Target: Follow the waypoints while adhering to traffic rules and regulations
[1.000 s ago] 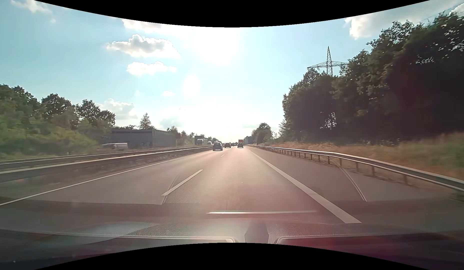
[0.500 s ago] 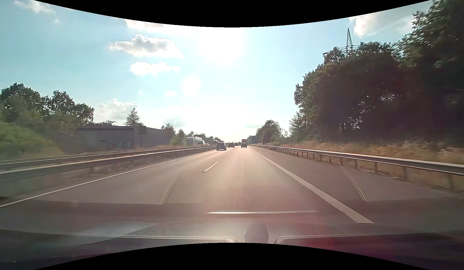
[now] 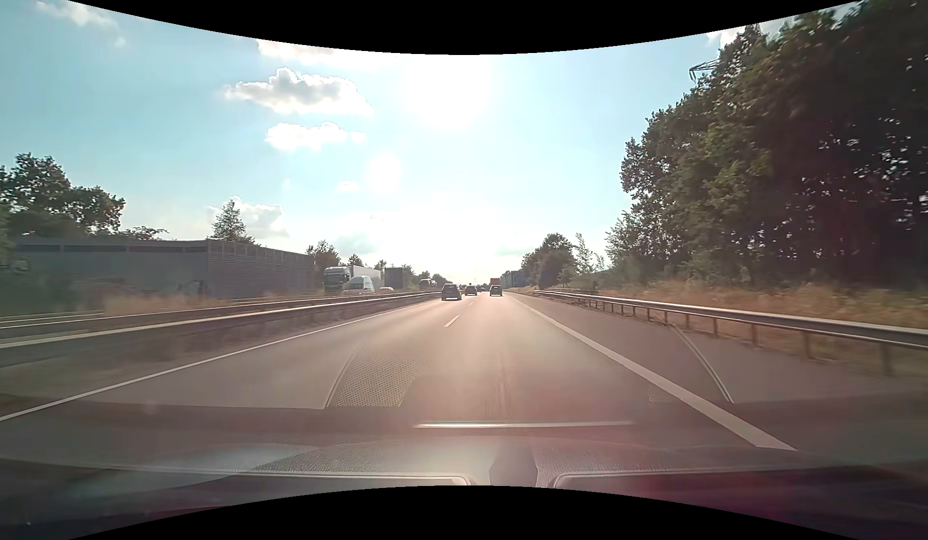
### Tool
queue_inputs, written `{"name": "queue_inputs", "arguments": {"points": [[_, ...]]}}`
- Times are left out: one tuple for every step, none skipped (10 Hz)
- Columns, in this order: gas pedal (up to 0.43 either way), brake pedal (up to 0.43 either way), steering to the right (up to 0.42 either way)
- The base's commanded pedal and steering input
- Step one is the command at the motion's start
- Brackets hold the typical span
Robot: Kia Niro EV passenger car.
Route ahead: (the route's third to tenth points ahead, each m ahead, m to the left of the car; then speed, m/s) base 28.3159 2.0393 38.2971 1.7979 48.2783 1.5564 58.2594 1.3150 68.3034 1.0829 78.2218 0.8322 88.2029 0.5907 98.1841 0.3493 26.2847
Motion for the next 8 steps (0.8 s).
{"name": "queue_inputs", "arguments": {"points": [[0.177, 0.0, -0.008], [0.189, 0.0, -0.007], [0.189, 0.0, -0.007], [0.189, 0.0, -0.007], [0.209, 0.0, -0.006], [0.209, 0.0, -0.006], [0.22, 0.0, -0.006], [0.22, 0.0, -0.006]]}}
